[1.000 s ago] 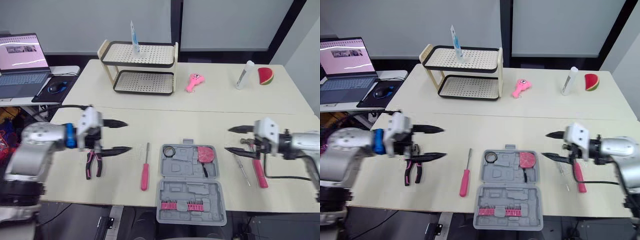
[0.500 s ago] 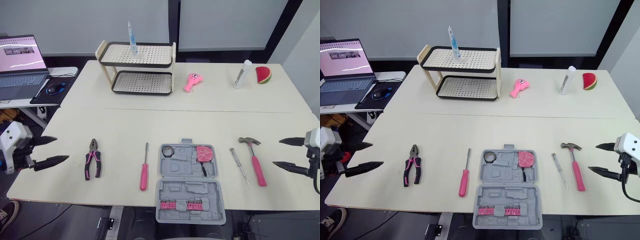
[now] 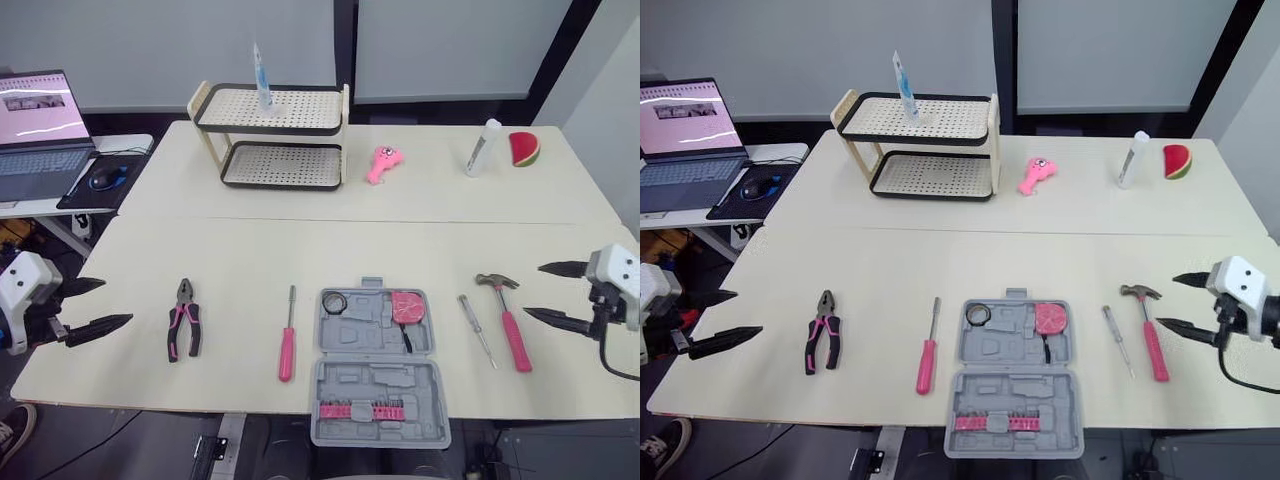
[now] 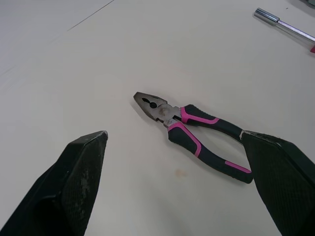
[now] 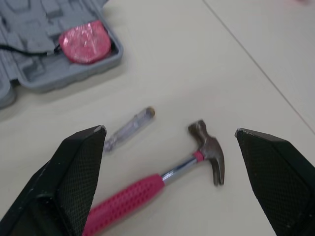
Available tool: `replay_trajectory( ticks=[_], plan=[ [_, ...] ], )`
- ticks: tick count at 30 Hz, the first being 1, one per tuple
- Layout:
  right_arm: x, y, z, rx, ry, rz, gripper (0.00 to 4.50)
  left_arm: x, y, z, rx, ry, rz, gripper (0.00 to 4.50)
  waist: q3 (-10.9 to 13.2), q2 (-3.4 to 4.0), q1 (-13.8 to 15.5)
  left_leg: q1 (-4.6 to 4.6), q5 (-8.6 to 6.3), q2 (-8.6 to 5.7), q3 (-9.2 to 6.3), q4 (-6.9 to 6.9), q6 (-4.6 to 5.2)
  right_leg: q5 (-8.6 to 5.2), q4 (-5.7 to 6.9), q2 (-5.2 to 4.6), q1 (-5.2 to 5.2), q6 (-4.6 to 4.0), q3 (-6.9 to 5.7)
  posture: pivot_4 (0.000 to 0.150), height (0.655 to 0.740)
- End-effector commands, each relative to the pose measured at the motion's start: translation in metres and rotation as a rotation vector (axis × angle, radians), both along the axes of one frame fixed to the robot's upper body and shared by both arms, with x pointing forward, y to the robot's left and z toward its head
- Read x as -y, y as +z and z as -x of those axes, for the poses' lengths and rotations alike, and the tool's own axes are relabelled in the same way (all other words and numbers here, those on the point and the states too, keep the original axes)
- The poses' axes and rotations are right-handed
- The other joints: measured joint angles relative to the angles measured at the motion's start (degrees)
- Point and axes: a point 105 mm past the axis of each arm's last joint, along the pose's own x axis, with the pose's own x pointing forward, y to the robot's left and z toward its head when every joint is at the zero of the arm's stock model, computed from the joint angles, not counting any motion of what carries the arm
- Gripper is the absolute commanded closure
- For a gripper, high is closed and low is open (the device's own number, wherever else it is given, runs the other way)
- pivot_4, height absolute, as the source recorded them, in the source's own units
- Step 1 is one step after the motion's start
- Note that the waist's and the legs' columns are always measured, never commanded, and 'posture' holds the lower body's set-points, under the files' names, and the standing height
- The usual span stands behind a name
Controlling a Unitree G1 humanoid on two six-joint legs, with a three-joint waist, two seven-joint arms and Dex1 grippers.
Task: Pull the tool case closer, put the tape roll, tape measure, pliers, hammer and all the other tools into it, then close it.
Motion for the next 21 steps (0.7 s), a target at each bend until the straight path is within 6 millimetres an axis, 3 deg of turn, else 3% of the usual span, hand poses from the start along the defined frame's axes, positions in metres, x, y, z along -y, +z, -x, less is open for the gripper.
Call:
replay_trajectory(
  ticks=[1, 3, 6, 10, 16, 21],
  plan=[
    [-0.053, 0.032, -0.011, 0.085, 0.141, -0.101, 0.02, 0.004, 0.007, 0.016, 0.039, 0.061, 0.058, 0.00, 0.04, 0.07, -0.63, 0.00, 0.00, 0.02, -0.02, 0.00, 0.00, 0.00, 0.01, -0.01, -0.02, 0.00, 0.01, 0.150, 0.7400],
    [-0.093, 0.045, -0.014, 0.106, 0.259, -0.167, 0.02, 0.010, -0.005, 0.035, 0.010, 0.109, 0.093, 0.00, 0.05, 0.09, -0.83, -0.02, 0.00, 0.04, -0.12, -0.01, -0.01, 0.00, 0.02, 0.00, -0.06, -0.01, 0.01, 0.150, 0.7400],
    [-0.132, 0.057, -0.010, 0.114, 0.388, -0.220, 0.02, 0.020, -0.020, 0.059, -0.026, 0.173, 0.131, 0.00, 0.04, 0.05, -0.10, -0.27, -0.01, 0.07, -0.24, 0.02, -0.03, 0.01, 0.01, 0.00, -0.26, -0.02, 0.05, 0.150, 0.7400],
    [-0.165, 0.062, 0.000, 0.114, 0.517, -0.238, 0.02, 0.044, -0.037, 0.084, -0.062, 0.240, 0.187, 0.00, 0.01, -0.02, 1.40, -0.46, -0.01, -0.07, -0.33, 0.11, -0.06, 0.02, -0.05, -0.16, -0.37, -0.02, 0.02, 0.150, 0.7400],
    [-0.178, 0.061, 0.002, 0.102, 0.561, -0.232, 0.02, 0.061, -0.042, 0.100, -0.060, 0.324, 0.224, 0.00, -0.06, -0.20, 2.78, -0.47, -0.02, -0.15, -0.42, 0.14, -0.07, 0.02, -0.11, -0.27, -0.55, -0.02, -0.07, 0.150, 0.7400],
    [-0.179, 0.062, -0.002, 0.107, 0.545, -0.249, 0.02, 0.064, -0.030, 0.068, 0.056, 0.422, 0.293, 0.00, -0.07, -0.19, 2.78, -0.46, -0.02, -0.15, -0.41, 0.13, -0.08, 0.02, -0.07, -0.24, -0.30, -0.03, -0.08, 0.150, 0.7400]
  ],
)
